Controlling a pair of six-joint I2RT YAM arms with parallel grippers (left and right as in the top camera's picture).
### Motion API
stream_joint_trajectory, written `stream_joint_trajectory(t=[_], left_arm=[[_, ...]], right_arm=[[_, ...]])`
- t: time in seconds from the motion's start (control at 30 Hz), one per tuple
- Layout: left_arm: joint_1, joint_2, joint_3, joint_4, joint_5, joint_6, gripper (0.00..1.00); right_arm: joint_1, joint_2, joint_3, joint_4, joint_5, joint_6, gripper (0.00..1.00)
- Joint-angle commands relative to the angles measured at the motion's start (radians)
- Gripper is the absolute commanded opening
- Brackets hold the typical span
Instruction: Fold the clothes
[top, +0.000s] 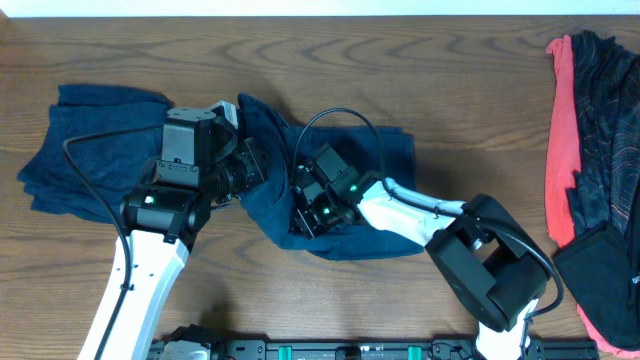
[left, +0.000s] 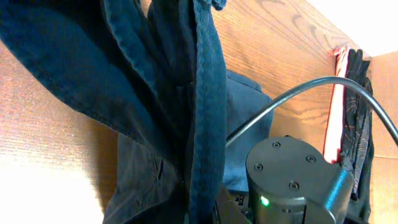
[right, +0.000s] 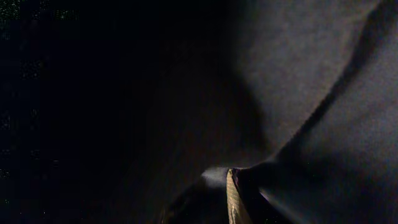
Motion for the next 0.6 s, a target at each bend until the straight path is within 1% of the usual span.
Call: stream_joint_trajectory(t=[0.0, 0.17, 0.37, 0.57], left_arm=[[-0.007, -0.014, 0.036, 0.008, 0.024, 0.005, 0.06], [-0.007, -0.013, 0.036, 0.008, 0.021, 0.019, 0.06], [-0.007, 0.011, 0.036, 0.008, 0.009, 0.038, 0.06], [-0.007, 0.023, 0.036, 0.010, -0.030, 0.046, 0.06]], right_arm=[[0.005, 0.011, -0.006, -0.032, 0.117, 0.018, 0.31], [-0.072, -0.087, 0.022, -0.174, 0.244, 0.009, 0.35], [-0.227, -0.243, 0.025, -0.332, 0.363, -0.010, 0.38], [-0.366, -0.232, 0.016, -0.462, 0.460, -0.014, 0.38]])
